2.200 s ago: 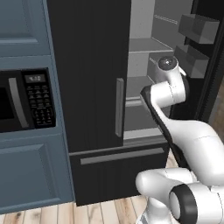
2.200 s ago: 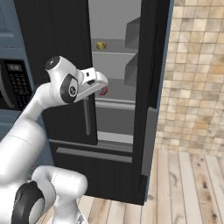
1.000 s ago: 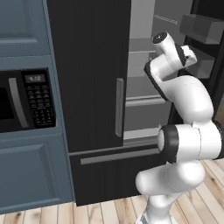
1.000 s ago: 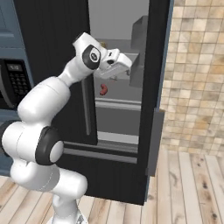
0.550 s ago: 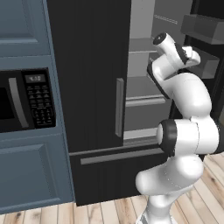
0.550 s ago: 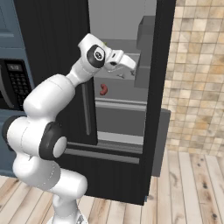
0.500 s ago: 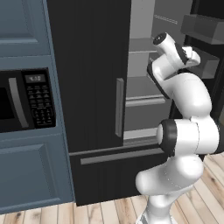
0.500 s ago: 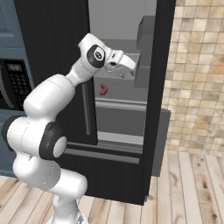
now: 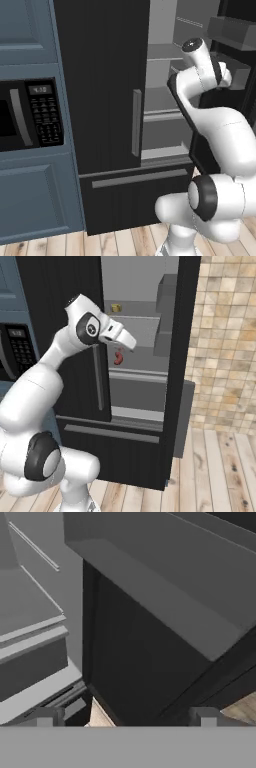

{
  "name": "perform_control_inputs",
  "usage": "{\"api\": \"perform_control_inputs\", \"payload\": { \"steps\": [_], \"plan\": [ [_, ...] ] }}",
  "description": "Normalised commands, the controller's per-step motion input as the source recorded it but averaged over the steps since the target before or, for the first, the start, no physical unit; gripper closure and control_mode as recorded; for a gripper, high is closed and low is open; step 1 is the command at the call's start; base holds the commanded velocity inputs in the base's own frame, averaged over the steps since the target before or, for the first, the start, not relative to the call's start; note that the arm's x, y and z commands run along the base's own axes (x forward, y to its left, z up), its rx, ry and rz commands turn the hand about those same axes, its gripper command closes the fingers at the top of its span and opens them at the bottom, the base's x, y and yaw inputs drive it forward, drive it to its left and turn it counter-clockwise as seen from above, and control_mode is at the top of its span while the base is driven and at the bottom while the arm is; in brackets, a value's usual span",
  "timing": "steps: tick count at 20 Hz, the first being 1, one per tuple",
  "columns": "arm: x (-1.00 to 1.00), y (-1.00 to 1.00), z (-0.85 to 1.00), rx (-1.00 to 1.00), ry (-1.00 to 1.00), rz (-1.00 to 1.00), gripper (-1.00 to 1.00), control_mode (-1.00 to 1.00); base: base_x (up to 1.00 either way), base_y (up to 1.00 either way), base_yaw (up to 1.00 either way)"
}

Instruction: Retrieve the sausage and cheese from the fridge and place them on the cutting board on the counter.

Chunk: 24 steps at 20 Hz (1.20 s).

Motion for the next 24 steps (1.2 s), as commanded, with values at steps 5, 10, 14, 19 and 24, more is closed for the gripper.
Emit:
{"api": "perform_control_inputs", "payload": {
  "steps": [5, 10, 14, 19, 24],
  "plan": [
    [-0.77, 0.75, -0.42, 0.13, 0.01, 0.51, -1.00, -1.00, 0.00, 0.00, 0.00],
    [-0.47, 0.92, -0.18, -0.01, 0.10, 0.54, -1.00, -1.00, 0.00, 0.00, 0.00],
    [0.01, 0.92, -0.11, 0.11, 0.00, 0.38, -1.00, -1.00, 0.00, 0.00, 0.00],
    [0.16, 0.37, 0.02, 0.05, 0.04, 0.10, -1.00, -1.00, 0.00, 0.00, 0.00],
    [0.43, 0.16, 0.00, 0.00, 0.00, -0.07, -1.00, -1.00, 0.00, 0.00, 0.00]
  ]
}}
